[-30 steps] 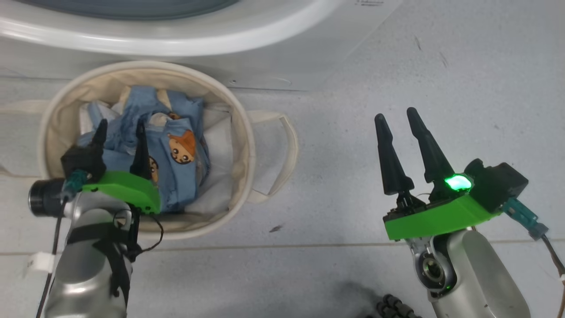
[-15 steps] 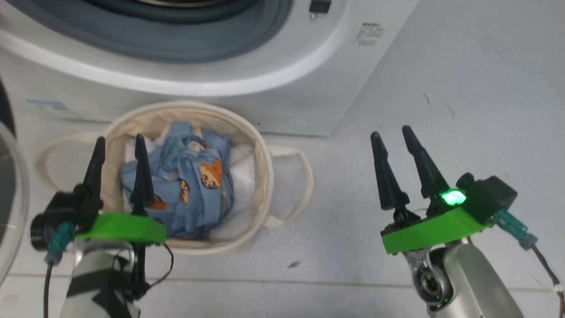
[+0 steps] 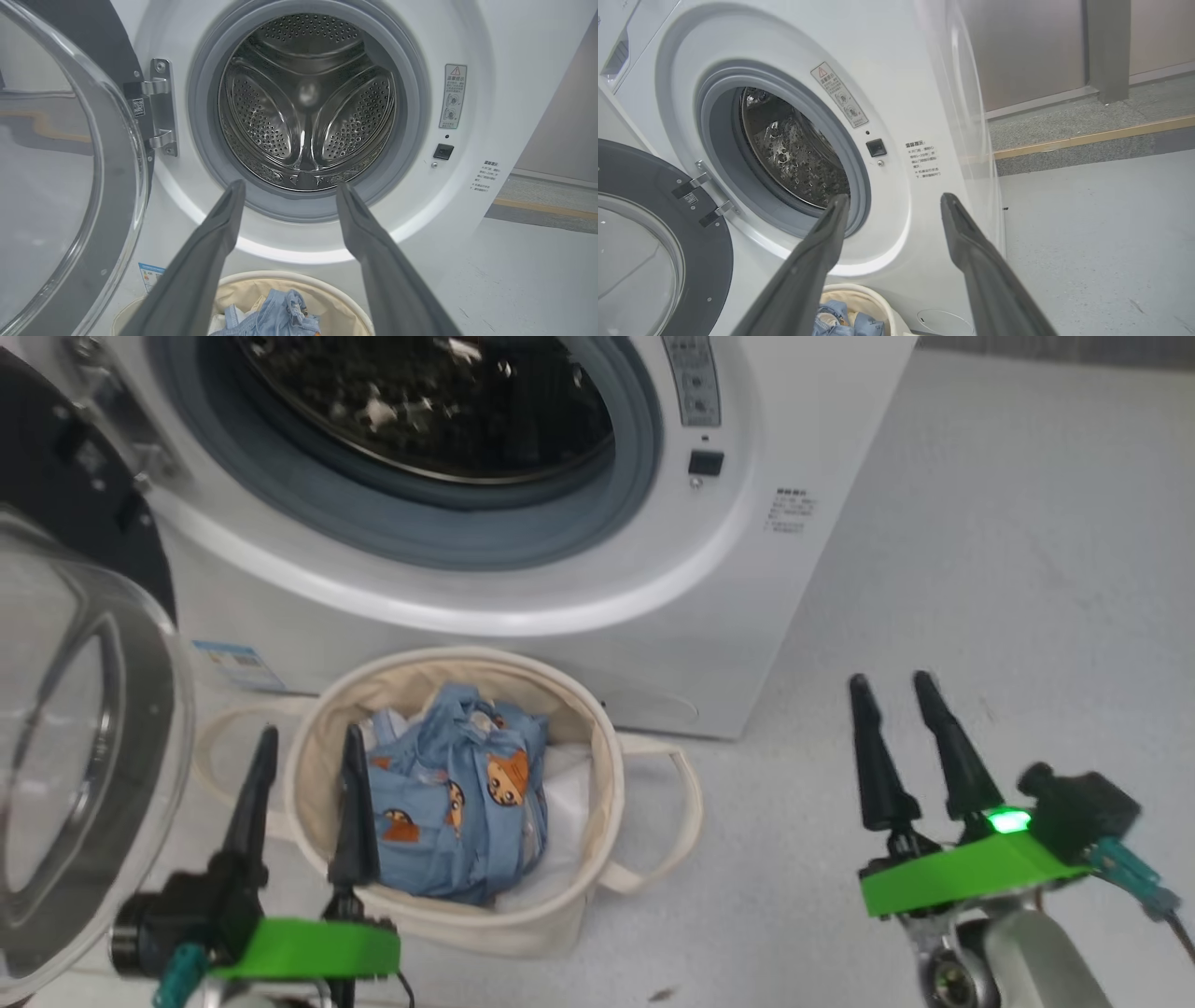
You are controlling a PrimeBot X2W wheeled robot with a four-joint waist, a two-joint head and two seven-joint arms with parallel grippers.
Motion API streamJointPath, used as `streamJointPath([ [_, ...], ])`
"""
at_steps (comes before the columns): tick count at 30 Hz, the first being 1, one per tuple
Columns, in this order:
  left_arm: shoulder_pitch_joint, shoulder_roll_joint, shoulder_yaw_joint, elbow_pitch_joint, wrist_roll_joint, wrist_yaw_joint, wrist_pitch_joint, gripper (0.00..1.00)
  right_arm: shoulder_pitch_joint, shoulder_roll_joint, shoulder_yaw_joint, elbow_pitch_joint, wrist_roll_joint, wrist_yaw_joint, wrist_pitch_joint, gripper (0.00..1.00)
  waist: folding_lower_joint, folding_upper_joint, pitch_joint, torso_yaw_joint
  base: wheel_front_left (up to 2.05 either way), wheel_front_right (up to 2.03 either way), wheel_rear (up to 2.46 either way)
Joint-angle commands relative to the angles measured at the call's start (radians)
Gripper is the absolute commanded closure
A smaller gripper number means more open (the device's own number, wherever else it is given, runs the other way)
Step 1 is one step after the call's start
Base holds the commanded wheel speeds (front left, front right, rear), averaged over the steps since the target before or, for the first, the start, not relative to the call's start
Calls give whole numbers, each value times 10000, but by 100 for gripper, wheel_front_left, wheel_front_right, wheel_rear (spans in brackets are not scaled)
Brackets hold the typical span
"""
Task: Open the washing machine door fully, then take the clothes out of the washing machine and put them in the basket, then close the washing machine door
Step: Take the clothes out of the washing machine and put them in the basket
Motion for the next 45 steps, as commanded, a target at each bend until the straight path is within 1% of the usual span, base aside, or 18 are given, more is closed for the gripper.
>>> streamJointPath([
  [1,77,87,198,-451,77,12,-45,0,84,17,51,-341,27,2,-122,0,0,-1,-426,169,0,0,0],
  [5,448,86,108,-478,429,40,-45,0,370,17,42,-303,21,2,-122,0,0,-1,-781,201,0,0,0],
  [11,704,86,14,-525,256,78,-45,0,717,17,-121,-229,187,2,-122,0,0,-1,-1022,208,0,0,0],
  [27,781,86,-3,-415,-198,37,-45,0,751,17,-195,-181,240,2,-122,0,0,-1,-1041,50,0,0,0],
  [35,763,86,-80,-299,-155,57,-45,0,748,17,-394,149,106,2,-122,0,0,-1,-1171,17,0,0,0],
  [45,695,85,-156,-407,17,82,-46,0,676,17,-378,255,99,2,-122,0,0,-1,-1028,-21,0,0,0],
])
